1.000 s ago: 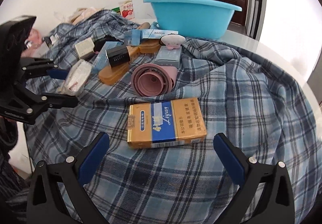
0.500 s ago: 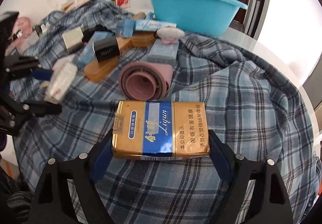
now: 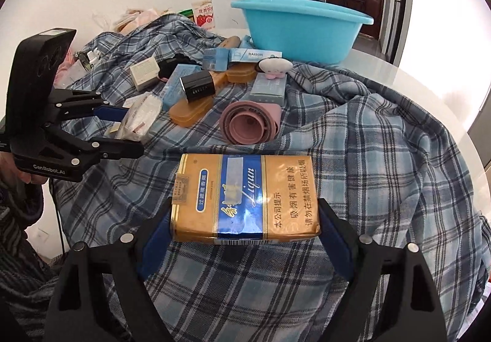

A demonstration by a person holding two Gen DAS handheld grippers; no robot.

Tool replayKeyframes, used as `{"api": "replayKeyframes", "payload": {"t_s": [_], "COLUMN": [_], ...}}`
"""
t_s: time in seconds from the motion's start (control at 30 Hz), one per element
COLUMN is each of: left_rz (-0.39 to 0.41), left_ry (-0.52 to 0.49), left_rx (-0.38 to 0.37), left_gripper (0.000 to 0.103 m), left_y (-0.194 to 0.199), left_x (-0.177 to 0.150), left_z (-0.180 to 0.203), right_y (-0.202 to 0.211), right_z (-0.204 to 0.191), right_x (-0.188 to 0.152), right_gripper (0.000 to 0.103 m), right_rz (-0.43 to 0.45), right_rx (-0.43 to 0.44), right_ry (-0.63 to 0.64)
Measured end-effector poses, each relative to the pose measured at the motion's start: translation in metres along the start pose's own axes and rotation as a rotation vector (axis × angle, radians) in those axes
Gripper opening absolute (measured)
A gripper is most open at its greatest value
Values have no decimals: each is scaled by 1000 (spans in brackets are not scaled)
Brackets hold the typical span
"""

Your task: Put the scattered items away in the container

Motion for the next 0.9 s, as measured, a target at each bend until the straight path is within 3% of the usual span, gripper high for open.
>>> {"api": "replayKeyframes", "payload": {"t_s": [0.33,0.67,0.9], "left_rz": [29,72,136], "left_ry": [-12,-44,-68], "left_rx": [8,4,51], "left_gripper": [58,58,59], "left_y": [17,26,39], "left_x": [5,31,60], "left_z": [0,1,-9], "right_y": [21,36,46], "right_z": [-19,-28,-28], "right_x": [9,35,55], "right_gripper": [85,85,85], "right_rz": [44,112,161], "right_rx": [18,17,9], "right_ry": [52,121,148]}}
Point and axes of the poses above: each gripper's, at about its wrist camera, not at the fingertips, and y roughly against the way its jaws point, z to its right, x to its top, the point moved 3 cm from there along -y, roughly the way its jaws point, and after that the axes turned 14 degrees about x, right-handed, at the moved point
